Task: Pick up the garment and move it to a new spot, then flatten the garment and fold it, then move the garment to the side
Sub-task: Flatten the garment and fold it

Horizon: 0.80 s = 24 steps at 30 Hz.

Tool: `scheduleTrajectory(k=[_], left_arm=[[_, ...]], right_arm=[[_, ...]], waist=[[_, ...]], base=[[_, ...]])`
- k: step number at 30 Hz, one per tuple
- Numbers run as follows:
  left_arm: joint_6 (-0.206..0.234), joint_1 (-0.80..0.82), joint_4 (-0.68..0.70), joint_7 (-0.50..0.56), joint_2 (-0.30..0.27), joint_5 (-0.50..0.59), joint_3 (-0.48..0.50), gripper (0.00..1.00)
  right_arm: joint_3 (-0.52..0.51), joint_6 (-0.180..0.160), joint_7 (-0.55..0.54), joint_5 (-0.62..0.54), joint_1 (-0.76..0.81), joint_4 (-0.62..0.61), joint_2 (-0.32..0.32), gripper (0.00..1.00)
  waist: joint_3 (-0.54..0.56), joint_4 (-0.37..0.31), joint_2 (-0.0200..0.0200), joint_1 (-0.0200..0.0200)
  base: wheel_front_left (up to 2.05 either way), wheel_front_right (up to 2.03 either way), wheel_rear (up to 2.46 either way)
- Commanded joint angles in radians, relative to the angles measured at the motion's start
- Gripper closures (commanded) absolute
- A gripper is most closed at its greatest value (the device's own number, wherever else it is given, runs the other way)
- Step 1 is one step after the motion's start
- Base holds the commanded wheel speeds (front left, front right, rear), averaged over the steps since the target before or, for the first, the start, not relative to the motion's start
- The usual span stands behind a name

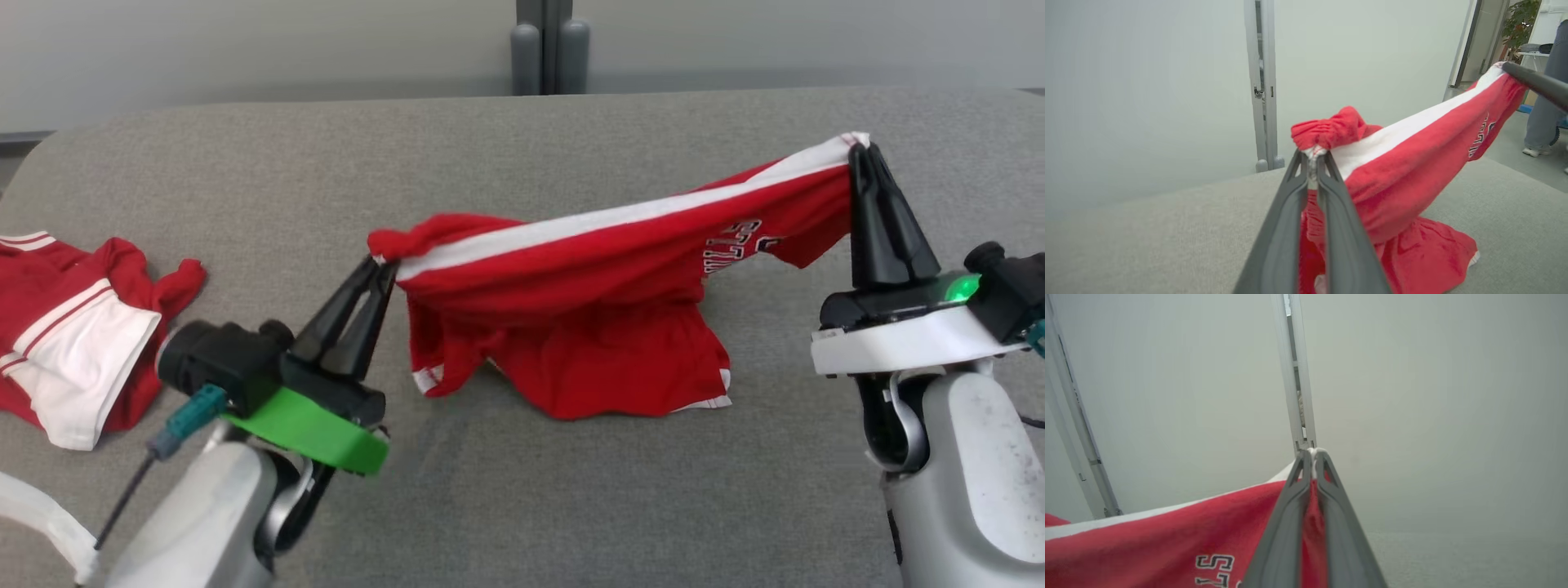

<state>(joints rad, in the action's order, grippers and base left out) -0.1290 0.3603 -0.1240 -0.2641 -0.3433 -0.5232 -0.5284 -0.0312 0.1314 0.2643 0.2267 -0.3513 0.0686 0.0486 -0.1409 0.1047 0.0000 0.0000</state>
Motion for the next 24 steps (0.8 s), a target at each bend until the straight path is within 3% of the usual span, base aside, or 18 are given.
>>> scheduleTrajectory(k=[1,6,11,16,24], left_arm=[[-0.002,0.05,0.017,0.0,-0.034,-0.02,-0.013,1.0],[-0.002,0.236,0.021,0.019,-0.14,-0.129,-0.07,1.0],[-0.002,0.423,-0.037,0.048,-0.185,-0.212,-0.099,1.0],[-0.002,0.597,-0.149,0.045,-0.187,-0.283,-0.096,1.0],[-0.002,0.833,-0.302,0.001,-0.146,-0.3,-0.054,1.0]], right_arm=[[-0.002,-0.001,0.0,-0.007,-0.019,-0.024,0.004,1.0],[0.026,-0.001,0.0,-0.043,-0.109,-0.074,0.035,1.0],[0.094,-0.001,0.0,-0.086,-0.285,-0.013,0.092,1.0],[0.132,-0.001,0.0,-0.146,-0.522,0.096,0.115,1.0],[0.071,-0.002,0.0,-0.251,-0.812,0.164,0.08,1.0]], waist=[[0.021,-0.024,0.0,0.0],[-0.001,-0.047,0.0,0.0],[-0.084,-0.075,0.0,0.0],[-0.186,-0.097,0.0,0.0],[-0.271,-0.104,0.0,0.0]], base=[[0.0,0.0,0.0],[0.0,0.0,0.0],[0.0,0.0,0.0],[0.0,0.0,0.0],[0.0,0.0,0.0]])
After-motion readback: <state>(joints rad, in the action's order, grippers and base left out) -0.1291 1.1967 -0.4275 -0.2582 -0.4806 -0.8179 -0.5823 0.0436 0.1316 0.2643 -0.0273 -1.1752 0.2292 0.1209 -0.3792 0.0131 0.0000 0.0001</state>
